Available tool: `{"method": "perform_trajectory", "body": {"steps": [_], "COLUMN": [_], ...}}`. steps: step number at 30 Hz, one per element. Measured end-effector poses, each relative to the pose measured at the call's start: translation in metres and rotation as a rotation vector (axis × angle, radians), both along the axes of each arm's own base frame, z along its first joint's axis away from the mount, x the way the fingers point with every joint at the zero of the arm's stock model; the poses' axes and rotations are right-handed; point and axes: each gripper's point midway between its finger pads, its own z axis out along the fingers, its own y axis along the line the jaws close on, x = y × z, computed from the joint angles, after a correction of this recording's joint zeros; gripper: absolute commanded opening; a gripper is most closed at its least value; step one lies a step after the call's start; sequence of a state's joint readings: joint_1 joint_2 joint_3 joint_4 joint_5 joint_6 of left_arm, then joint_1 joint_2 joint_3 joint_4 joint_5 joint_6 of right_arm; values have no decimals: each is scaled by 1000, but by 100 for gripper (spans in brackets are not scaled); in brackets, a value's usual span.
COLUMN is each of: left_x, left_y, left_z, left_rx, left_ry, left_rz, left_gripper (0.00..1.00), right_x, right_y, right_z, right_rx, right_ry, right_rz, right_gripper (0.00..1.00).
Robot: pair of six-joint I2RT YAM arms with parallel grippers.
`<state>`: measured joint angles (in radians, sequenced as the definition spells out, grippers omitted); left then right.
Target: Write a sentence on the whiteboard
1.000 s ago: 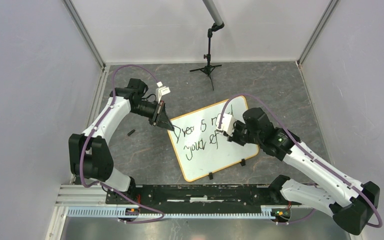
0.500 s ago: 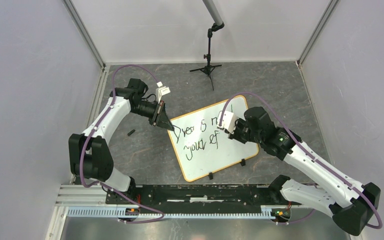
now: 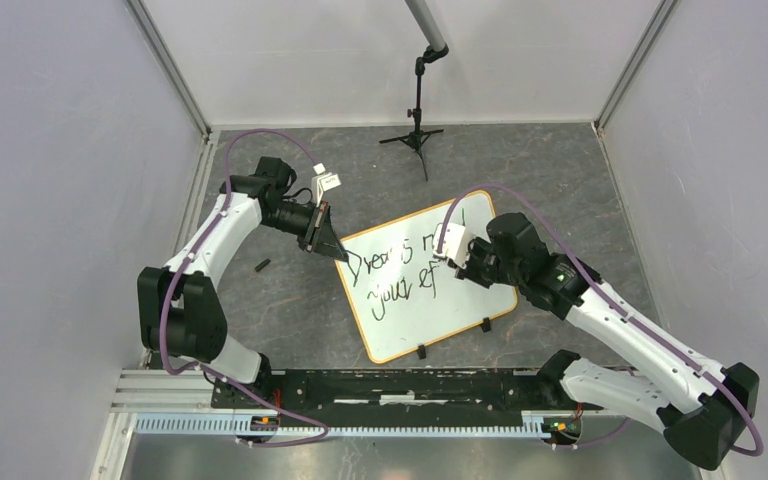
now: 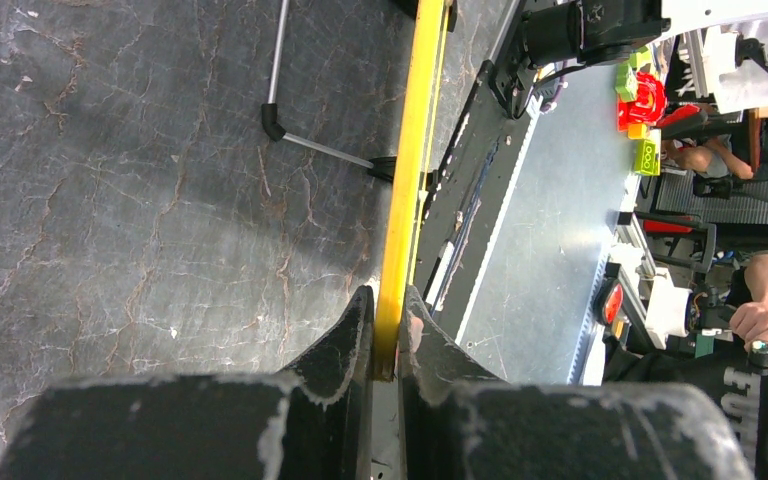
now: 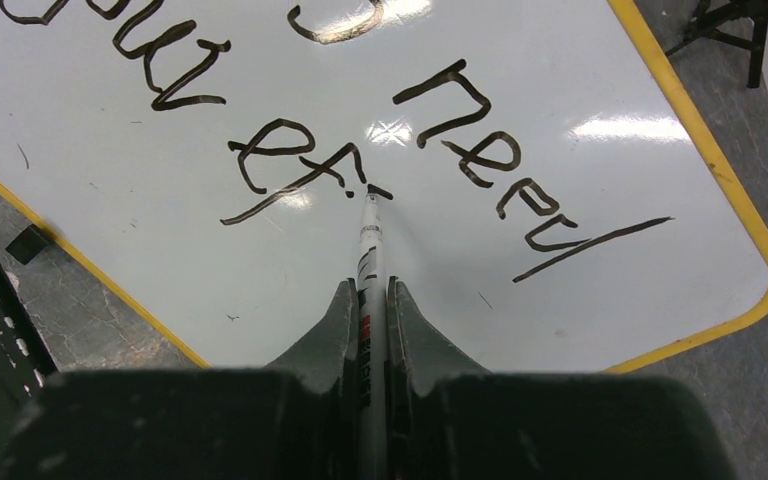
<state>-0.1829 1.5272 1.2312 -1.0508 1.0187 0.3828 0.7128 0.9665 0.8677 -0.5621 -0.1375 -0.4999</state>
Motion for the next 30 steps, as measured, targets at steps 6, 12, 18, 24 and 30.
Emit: {"method": "perform_trajectory", "body": {"steps": [6,12,18,24,30], "left_x": [0,0,0,0,0], "left_y": [0,0,0,0,0], "left_z": [0,0,0,0,0], "left_rx": [0,0,0,0,0], "left_ry": [0,0,0,0,0], "left_rz": [0,0,0,0,0], "left_gripper": [2,2,2,2,2], "right_x": [-7,-15,-30,-44,-46], "right_y": [3,-1,-3,0,5], "right_z": [-4,-11,-27,-39,-35], "right_rx": [-4,-32,-65,-86,-65], "right_ry": [22,55,120,190,197], "right_rz": [42,67,120,185,201], "right_gripper": [0,0,0,0,0]}}
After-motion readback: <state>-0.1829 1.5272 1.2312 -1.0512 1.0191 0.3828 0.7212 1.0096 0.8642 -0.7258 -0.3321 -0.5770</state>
